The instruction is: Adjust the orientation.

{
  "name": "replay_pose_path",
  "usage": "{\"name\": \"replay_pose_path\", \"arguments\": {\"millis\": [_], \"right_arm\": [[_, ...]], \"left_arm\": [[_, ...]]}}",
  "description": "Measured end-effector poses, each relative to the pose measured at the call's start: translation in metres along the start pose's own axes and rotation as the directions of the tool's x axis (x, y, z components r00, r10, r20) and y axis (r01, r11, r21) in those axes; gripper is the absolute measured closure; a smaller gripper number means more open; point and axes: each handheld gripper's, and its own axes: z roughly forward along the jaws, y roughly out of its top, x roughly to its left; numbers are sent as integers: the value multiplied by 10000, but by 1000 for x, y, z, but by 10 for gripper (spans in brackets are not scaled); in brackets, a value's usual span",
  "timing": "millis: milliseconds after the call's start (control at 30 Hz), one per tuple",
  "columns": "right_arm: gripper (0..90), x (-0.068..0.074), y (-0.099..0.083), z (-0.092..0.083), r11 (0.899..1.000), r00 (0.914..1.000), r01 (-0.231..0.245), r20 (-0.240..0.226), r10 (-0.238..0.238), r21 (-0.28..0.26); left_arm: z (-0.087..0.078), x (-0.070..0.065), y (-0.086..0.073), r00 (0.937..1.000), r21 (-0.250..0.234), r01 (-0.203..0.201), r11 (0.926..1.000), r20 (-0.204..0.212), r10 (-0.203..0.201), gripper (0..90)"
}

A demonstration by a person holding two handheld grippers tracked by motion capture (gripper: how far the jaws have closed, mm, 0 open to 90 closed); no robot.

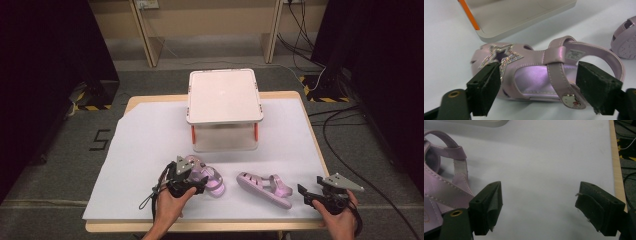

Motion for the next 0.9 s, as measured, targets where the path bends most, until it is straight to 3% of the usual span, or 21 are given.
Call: {"name": "replay_pose_path", "arguments": {"millis": [33, 367, 700, 900], "right_arm": [[211, 0, 0, 0, 10000, 10000, -2, -4, 2, 7], [210, 0, 0, 0, 10000, 10000, 1, -1, -1, 9], [212, -2, -1, -1, 9999, 9999, -112, -41, 112, -62], [215, -3, -1, -1, 9998, 9998, -194, -98, 193, -91]], "left_arm": [[-3, 4, 0, 9997, -18, -207, 9998, -85, 207, 241], [-23, 35, -10, 9999, 283, -83, 9996, -66, 85, 299], [-28, 35, -11, 9994, 148, -78, 9999, 326, 73, 291], [-33, 26, -7, 9975, 109, -588, 9982, 394, 583, 287]]}}
